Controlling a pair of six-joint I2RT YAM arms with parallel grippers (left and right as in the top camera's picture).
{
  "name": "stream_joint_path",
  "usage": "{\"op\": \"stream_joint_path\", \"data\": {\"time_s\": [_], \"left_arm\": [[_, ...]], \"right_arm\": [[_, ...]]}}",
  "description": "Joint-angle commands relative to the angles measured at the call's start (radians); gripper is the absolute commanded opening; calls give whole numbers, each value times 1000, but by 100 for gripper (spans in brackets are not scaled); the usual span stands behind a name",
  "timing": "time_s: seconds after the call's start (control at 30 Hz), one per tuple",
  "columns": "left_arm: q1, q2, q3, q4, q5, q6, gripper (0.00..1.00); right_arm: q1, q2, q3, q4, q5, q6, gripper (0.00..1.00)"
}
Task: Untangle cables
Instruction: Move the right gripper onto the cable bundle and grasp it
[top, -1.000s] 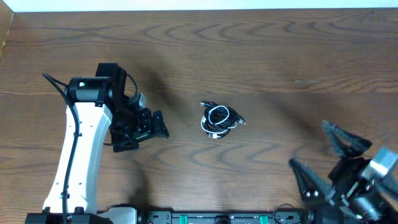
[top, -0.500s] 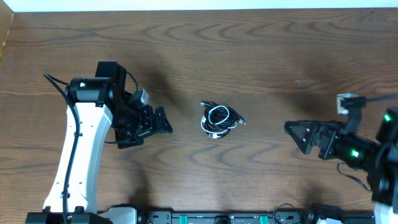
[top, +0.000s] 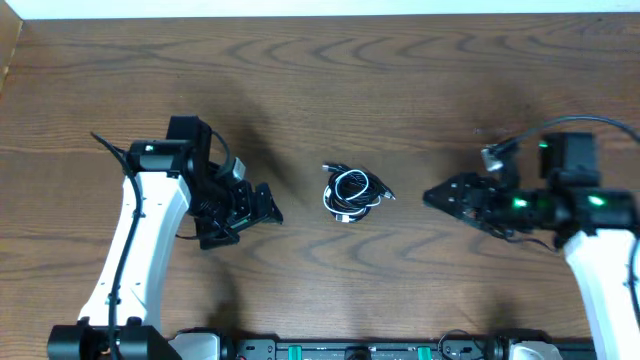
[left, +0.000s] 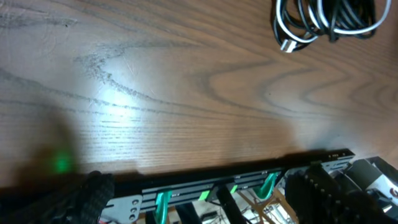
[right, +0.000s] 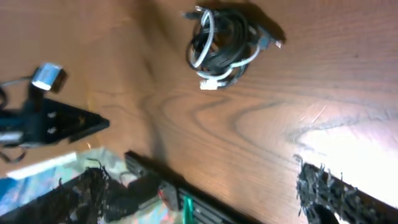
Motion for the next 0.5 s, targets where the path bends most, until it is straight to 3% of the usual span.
{"op": "stream_joint_path", "data": {"time_s": [0.0,0.23,0.33,0.47], "left_arm": [[2,1,-26,18,14,-14,94],[2,1,-31,22,13,-13,94],[2,1,-31,21,13,-13,94],[2,1,-31,22,13,-13,94]], "right_arm": [[91,60,-52,105,45,101,96],[256,227,-93,462,75,345,99],[273,284,-93,564,81,483,88],[317,350,-93,593,206,573,83]]}}
